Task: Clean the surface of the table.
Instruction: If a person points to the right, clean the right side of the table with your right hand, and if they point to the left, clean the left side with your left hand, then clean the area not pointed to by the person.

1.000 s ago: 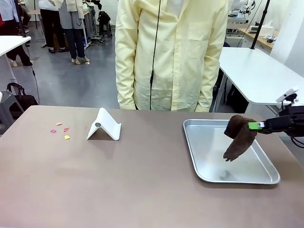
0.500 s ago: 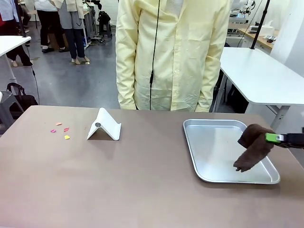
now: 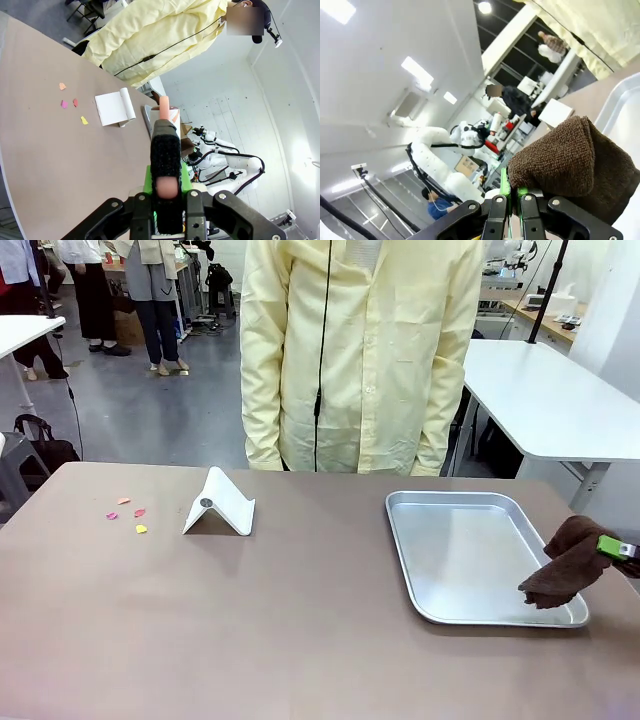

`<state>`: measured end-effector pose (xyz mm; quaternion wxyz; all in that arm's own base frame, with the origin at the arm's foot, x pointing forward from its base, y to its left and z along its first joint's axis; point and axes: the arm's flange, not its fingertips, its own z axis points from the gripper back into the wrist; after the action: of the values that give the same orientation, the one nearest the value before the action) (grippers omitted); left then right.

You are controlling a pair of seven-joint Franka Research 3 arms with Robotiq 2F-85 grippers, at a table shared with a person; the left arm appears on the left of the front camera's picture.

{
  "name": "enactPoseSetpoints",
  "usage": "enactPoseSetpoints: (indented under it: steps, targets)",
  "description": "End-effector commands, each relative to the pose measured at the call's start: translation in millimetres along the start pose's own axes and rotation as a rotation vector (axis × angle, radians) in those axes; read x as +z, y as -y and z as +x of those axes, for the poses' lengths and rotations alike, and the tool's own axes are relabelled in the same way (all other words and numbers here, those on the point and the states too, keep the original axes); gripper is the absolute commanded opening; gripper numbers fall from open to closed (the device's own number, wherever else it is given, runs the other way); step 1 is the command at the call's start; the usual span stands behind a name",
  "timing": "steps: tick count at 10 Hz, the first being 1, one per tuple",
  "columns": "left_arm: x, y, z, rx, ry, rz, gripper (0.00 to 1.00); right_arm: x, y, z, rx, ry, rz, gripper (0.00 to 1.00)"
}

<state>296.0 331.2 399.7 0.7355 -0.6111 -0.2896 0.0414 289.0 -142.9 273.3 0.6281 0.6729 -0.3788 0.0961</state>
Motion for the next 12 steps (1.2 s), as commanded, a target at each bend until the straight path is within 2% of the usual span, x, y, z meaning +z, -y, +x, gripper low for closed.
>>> enactPoseSetpoints:
  steps: [1, 2, 12]
  targets:
    - [-1.7, 3.5, -2.1, -0.008, 0.012, -0.02, 0.22, -16.6, -7.2, -11.5, 0.053, 0.024, 0.057, 0.06]
    - [-1.7, 3.5, -2.1, -0.008, 0.012, -0.02, 0.22, 0.0, 0.0, 0.0, 0.0, 0.0, 0.0, 0.06]
    - [-1.7, 3.5, -2.1, -0.008, 0.012, -0.02, 0.22, 0.0, 0.0, 0.0, 0.0, 0.0, 0.0, 0.06]
